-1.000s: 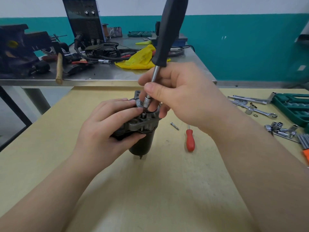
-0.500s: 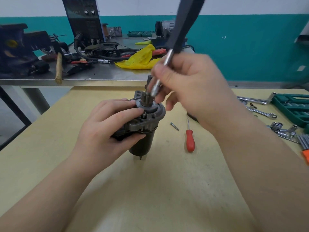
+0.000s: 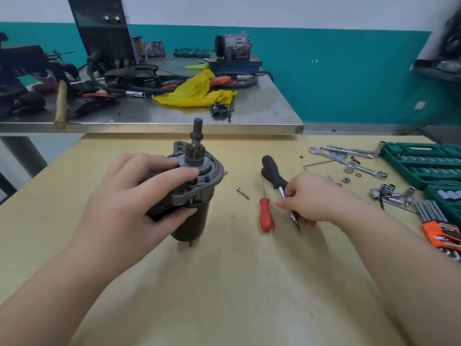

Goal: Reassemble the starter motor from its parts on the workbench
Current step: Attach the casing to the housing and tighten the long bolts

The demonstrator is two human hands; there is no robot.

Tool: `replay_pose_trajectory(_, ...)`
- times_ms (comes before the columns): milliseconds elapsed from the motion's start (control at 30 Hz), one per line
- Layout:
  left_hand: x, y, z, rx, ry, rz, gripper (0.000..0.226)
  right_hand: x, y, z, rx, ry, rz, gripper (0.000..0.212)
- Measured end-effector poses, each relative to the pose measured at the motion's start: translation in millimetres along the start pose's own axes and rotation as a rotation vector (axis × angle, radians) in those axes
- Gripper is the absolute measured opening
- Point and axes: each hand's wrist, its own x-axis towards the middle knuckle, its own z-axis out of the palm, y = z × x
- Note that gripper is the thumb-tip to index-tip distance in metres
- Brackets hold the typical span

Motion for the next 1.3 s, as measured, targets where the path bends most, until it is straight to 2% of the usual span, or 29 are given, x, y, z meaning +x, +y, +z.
replay_pose_trajectory(133, 4, 4, 0, 0.020, -0.032, -0.029, 0.047, 5, -3, 11, -0.144, -0.002, 0.004, 0.040)
replay_pose_trajectory(267, 6, 5, -1, 0.036, -0.046, -0.022, 0.045, 8, -6, 9, -0.169, 0.087, 0.001, 0.038)
replay_pose_trajectory(400, 9, 8, -1, 0.040, -0.053, -0.023, 0.045, 32, 13, -21, -0.075, 0.380, 0.007, 0.021)
replay_pose_trajectory(467, 10, 9, -3, 0.040, -0.060, -0.032, 0.046, 56, 27, -38, -0.147, 0.476, 0.049, 0.027)
replay_pose_trajectory(567, 10, 9, -5, 0.028, -0.059, -0.030, 0.047, 86, 50, -53, -0.464, 0.403, 0.121, 0.046)
replay_pose_trajectory(667, 9, 9, -5, 0.020, -0.056, -0.024, 0.048, 105, 68, -62, -0.717, 0.218, 0.055, 0.056)
replay_pose_trajectory(767, 9, 9, -4, 0.023, -0.044, -0.031, 0.046, 119, 74, -65, -0.776, 0.126, -0.012, 0.053)
replay_pose_trajectory(900, 5, 6, -2, 0.008, -0.019, -0.014, 0.044, 133, 72, -58, -0.771, 0.123, -0.078, 0.036)
replay_pose_trajectory(1067, 4, 4, 1, -0.015, 0.016, 0.000, 0.044, 138, 75, -56, -0.607, 0.180, -0.143, 0.031)
replay_pose_trajectory(1133, 3, 4, 2, -0.014, 0.023, -0.006, 0.043, 132, 65, -62, -0.361, 0.323, -0.182, 0.027)
replay_pose_trajectory(1233, 3, 5, 3, -0.010, 0.028, -0.024, 0.042, 102, 20, -76, 0.133, 0.543, -0.309, 0.018)
replay_pose_trajectory(1300, 4, 6, 4, -0.012, 0.026, -0.029, 0.044, 65, -22, -80, 0.496, 0.555, -0.483, 0.019)
